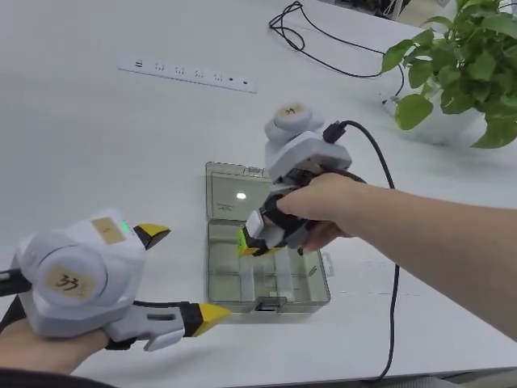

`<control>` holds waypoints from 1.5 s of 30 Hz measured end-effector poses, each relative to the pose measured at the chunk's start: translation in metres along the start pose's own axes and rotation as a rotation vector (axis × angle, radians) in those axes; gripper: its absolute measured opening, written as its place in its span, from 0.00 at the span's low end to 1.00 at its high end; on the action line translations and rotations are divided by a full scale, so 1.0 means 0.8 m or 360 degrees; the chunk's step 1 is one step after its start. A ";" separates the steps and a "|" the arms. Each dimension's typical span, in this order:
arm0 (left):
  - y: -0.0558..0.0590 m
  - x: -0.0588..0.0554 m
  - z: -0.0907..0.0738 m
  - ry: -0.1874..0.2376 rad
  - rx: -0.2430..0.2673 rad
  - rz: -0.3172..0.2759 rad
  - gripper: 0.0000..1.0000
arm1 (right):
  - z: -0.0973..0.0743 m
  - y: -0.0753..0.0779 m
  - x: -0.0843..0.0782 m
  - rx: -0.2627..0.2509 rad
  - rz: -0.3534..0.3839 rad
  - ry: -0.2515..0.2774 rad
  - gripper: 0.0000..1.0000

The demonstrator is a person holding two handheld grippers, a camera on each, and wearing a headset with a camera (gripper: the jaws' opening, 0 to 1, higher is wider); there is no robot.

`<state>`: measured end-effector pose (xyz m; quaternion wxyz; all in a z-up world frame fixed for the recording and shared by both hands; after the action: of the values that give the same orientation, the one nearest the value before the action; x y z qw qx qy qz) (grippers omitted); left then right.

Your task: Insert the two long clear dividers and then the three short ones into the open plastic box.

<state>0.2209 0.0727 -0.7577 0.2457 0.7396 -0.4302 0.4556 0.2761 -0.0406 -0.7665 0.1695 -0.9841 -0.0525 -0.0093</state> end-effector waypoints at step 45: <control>0.031 0.020 -0.024 -0.0048 0.0179 -0.0023 0.79 | -0.033 -0.050 -0.017 0.0433 -0.0557 0.0446 1.00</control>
<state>0.1942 0.0683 -0.7351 0.2007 0.7621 -0.4023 0.4659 0.2580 -0.0136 -0.7289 0.3017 -0.9173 -0.1986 -0.1674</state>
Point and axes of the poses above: the centre of the closed fingertips' face, and the gripper's own axes: z roughly forward along the fingers, y roughly to its right, x roughly out of its top, the point moved 5 cm from there along -z, roughly backward along the fingers, and after that the axes turned 9 degrees about z, right-handed, at the moved point
